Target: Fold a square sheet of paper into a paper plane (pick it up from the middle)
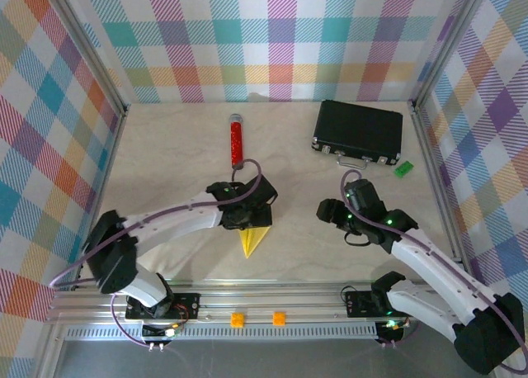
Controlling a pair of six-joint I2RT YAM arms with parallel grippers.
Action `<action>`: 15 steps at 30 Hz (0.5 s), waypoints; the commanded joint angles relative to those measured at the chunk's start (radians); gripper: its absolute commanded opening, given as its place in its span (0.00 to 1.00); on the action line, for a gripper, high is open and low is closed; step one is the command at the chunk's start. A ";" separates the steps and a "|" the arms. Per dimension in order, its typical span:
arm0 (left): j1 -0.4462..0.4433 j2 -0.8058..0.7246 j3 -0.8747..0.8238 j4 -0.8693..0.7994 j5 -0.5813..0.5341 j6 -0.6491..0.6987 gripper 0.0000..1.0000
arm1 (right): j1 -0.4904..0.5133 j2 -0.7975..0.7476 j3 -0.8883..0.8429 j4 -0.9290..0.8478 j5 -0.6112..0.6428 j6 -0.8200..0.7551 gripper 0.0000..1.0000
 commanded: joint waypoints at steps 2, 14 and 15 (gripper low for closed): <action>0.069 -0.156 -0.080 -0.007 -0.271 0.148 0.93 | -0.063 0.011 0.046 -0.048 0.311 -0.282 0.76; 0.684 -0.256 -0.528 0.722 -0.302 0.679 1.00 | -0.341 0.331 -0.190 0.780 0.186 -0.686 0.77; 0.722 -0.221 -0.552 0.798 -0.260 0.695 1.00 | -0.356 0.370 -0.209 0.873 0.151 -0.704 0.77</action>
